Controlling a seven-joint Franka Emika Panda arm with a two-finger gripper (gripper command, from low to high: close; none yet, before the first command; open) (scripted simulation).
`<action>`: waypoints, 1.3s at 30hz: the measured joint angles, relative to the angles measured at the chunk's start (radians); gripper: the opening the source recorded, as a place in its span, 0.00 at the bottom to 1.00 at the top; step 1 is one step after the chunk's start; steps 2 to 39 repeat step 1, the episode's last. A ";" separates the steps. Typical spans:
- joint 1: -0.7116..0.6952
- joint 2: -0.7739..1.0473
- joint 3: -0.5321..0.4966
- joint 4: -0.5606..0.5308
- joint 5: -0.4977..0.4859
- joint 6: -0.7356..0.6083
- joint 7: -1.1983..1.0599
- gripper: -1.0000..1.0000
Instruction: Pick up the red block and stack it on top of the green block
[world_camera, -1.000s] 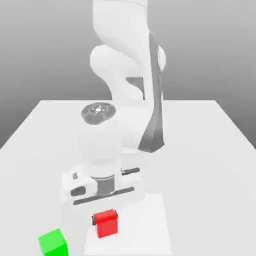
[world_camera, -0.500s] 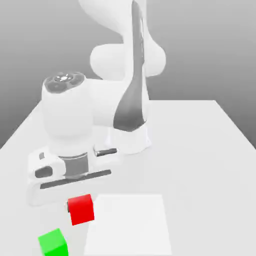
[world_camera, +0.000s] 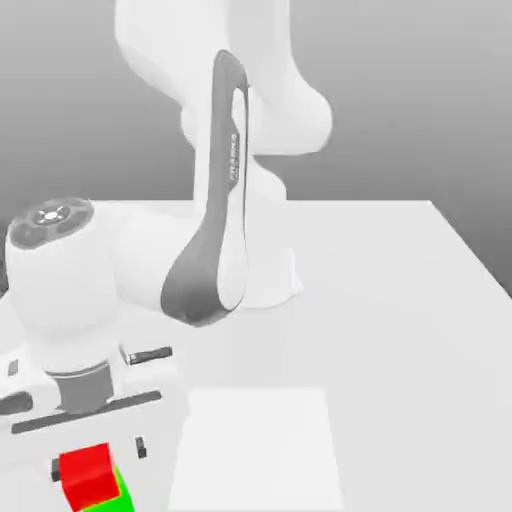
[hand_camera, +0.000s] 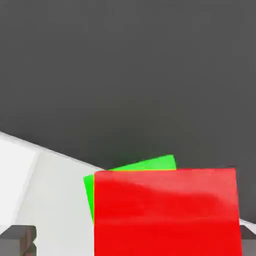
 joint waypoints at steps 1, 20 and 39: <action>0.005 -0.032 -0.008 -0.002 -0.017 -0.030 0.012 1.00; 0.005 -0.032 -0.008 -0.002 -0.017 -0.030 0.012 1.00; 0.005 -0.032 -0.008 -0.002 -0.017 -0.030 0.012 1.00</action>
